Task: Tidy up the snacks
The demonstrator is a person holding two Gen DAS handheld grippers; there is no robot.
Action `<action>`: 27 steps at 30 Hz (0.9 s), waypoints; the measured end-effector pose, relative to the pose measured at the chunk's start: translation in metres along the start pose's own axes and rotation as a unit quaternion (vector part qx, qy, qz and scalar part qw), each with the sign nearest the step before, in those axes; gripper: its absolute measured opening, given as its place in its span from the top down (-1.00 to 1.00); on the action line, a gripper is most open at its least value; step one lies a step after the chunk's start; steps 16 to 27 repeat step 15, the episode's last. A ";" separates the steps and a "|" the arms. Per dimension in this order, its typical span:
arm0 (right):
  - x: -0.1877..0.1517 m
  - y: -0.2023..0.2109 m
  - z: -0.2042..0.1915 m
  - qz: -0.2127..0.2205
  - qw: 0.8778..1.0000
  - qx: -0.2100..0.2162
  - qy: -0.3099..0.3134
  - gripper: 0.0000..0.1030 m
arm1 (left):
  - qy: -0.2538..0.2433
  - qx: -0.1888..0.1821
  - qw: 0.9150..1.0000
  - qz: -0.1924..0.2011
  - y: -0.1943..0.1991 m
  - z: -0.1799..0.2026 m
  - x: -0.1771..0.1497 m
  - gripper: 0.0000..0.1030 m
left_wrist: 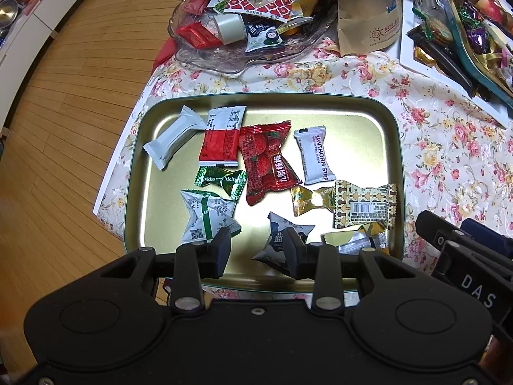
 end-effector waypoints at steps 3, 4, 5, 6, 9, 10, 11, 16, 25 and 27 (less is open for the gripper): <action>0.000 -0.001 0.000 0.000 1.000 -0.001 0.001 -0.10 | 0.000 0.002 1.000 -0.001 0.000 0.000 0.000 0.13; 0.000 -0.001 0.000 -0.001 1.000 0.000 0.001 -0.10 | -0.001 0.002 1.000 -0.001 0.000 0.001 0.000 0.13; 0.000 -0.001 -0.001 -0.001 1.000 0.001 0.002 -0.10 | -0.001 0.001 1.000 -0.001 0.000 0.001 0.000 0.13; 0.000 -0.001 -0.001 -0.001 1.000 0.001 0.002 -0.10 | -0.001 0.001 1.000 -0.001 -0.001 0.001 0.000 0.13; -0.001 -0.002 -0.001 -0.001 1.000 0.001 0.004 -0.10 | -0.001 0.002 1.000 -0.001 -0.001 0.001 0.000 0.13; -0.001 -0.002 -0.001 -0.002 1.000 0.001 0.004 -0.10 | -0.001 0.002 1.000 -0.001 0.000 0.001 0.000 0.13; -0.001 -0.002 -0.001 -0.002 1.000 0.001 0.004 -0.10 | 0.000 0.002 1.000 -0.001 -0.001 0.001 0.000 0.13; -0.001 -0.002 -0.002 -0.003 1.000 0.002 0.007 -0.10 | -0.003 0.002 1.000 -0.001 -0.001 0.002 0.000 0.13; -0.001 -0.002 -0.002 -0.003 1.000 0.002 0.007 -0.10 | -0.003 0.002 1.000 -0.001 -0.001 0.002 0.000 0.13; -0.001 -0.002 -0.002 -0.003 1.000 0.002 0.007 -0.10 | -0.003 0.002 1.000 -0.001 -0.001 0.002 0.000 0.13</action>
Point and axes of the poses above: each gripper's, at about its wrist camera, not at the fingertips, and y roughly against the way its jaws point, z to its right, x to its top, the point moved 1 cm from there along -y, roughly the way its jaws point, and after that the axes turned 9 degrees about z, right-handed, at the moved point
